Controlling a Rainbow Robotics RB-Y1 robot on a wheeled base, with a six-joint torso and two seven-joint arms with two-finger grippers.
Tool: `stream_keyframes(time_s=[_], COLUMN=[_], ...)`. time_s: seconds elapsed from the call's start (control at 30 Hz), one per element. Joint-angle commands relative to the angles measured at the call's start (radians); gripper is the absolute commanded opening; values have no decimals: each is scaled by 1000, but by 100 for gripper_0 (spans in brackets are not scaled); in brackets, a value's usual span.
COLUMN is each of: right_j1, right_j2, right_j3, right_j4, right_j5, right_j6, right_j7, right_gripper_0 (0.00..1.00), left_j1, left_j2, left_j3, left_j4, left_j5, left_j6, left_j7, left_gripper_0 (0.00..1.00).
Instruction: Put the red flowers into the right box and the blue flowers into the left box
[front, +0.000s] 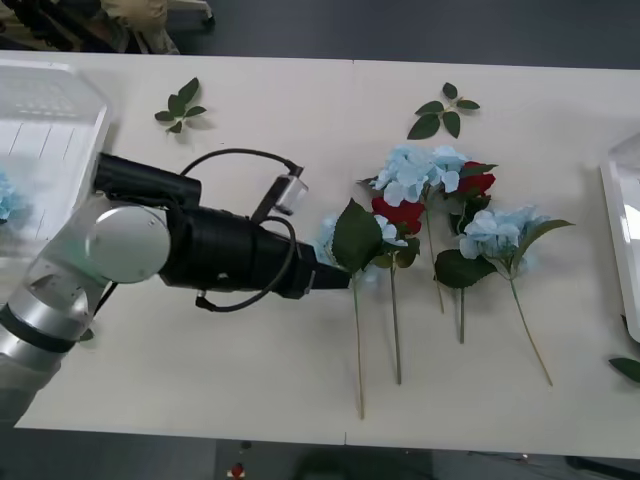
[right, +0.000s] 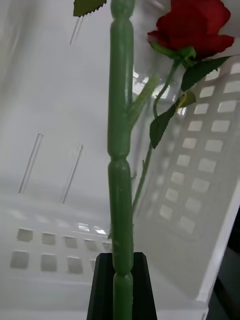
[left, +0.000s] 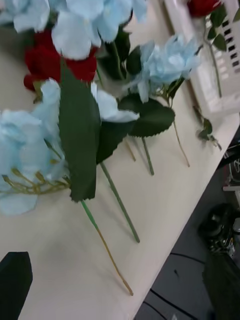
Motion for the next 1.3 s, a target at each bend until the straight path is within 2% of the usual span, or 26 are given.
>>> stream_keyframes(time_s=[0.03,0.27,0.6,0.63,0.67,0.7,0.73,0.77,0.8,0.83,0.87,0.9,0.93,1.2,1.3], right_j1=[-12,-28,-38,-38,-38,-38,-38,-38,-38,-43,-49,-51,-57,-66,-86], right_j2=[-44,-44,-44,-44,-44,-44,-44,-44,-44,-44,-44,-44,-46,-72,-74], right_j3=[1,19,25,25,25,25,25,25,25,25,27,27,29,62,65], right_j4=[50,138,153,155,155,156,159,162,165,173,181,184,190,193,187], right_j5=[5,7,45,45,45,44,44,42,40,37,33,31,28,-22,-70], right_j6=[-65,-165,-174,-179,-184,-185,-191,-197,-199,-202,-202,-202,-202,-193,-128], right_j7=[-55,-66,-84,-84,-86,-86,-87,-87,-87,-84,-81,-80,-77,-71,-78], right_gripper_0=[0,0,0,7,19,26,39,54,61,77,91,95,100,100,100], left_j1=[-10,-51,-145,-160,-177,-185,-195,-205,-208,-212,-215,-218,-222,-223,-226], left_j2=[-28,-120,-202,-207,-212,-212,-213,-215,-216,-216,-216,-216,-218,-202,-166], left_j3=[-59,-165,-241,-255,-275,-286,-304,-318,-324,-332,-340,-341,-347,-349,-341], left_j4=[-17,101,271,293,317,328,351,371,380,394,406,411,412,400,366], left_j5=[-86,-236,-359,-359,-359,-359,-359,-359,-359,-352,-346,-345,-346,-348,-316], left_j6=[4,-66,-102,-112,-126,-136,-154,-172,-180,-195,-206,-208,-208,-208,-208], left_j7=[119,129,115,113,112,112,112,112,110,112,110,110,110,109,113], left_gripper_0=[100,100,100,100,100,100,100,92,80,44,13,2,0,0,0])
